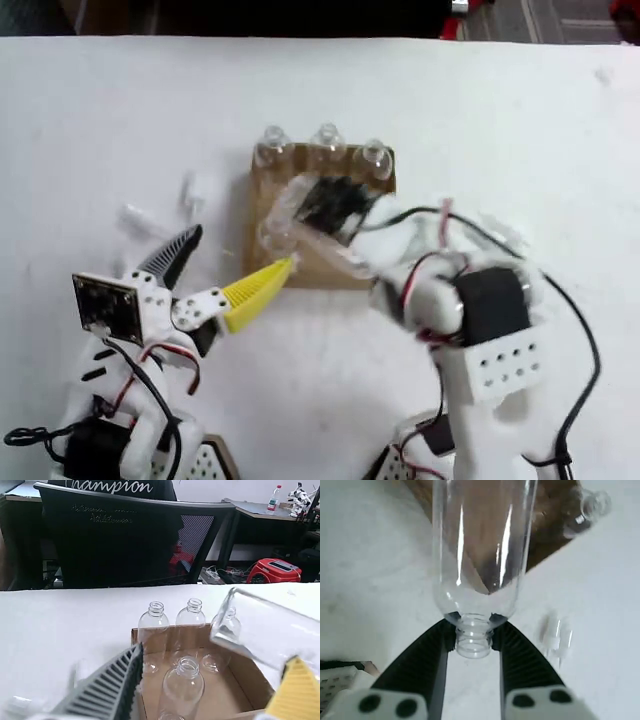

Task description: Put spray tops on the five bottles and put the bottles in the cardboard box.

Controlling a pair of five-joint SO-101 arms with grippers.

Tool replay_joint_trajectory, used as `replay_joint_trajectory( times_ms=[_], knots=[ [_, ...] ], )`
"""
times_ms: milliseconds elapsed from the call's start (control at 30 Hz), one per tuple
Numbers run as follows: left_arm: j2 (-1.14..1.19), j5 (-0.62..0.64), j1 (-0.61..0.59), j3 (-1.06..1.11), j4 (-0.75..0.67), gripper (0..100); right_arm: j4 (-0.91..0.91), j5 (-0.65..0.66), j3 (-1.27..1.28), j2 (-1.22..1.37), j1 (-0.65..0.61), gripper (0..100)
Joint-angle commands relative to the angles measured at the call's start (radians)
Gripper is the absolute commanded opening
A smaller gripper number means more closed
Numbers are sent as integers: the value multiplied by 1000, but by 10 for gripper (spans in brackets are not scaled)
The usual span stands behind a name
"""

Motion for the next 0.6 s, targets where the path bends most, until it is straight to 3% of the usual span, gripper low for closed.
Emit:
replay_joint_trajectory(
  times_ms=[0, 233, 567],
  knots=[
    [-2, 12, 7, -43, -8, 400, 25, -12, 2, -25, -136, 17],
    [-2, 12, 7, -34, -9, 400, 27, -11, 11, -36, -156, 17],
    [-2, 5, 5, 97, -163, 400, 22, -6, 2, -36, -203, 17]
  ],
)
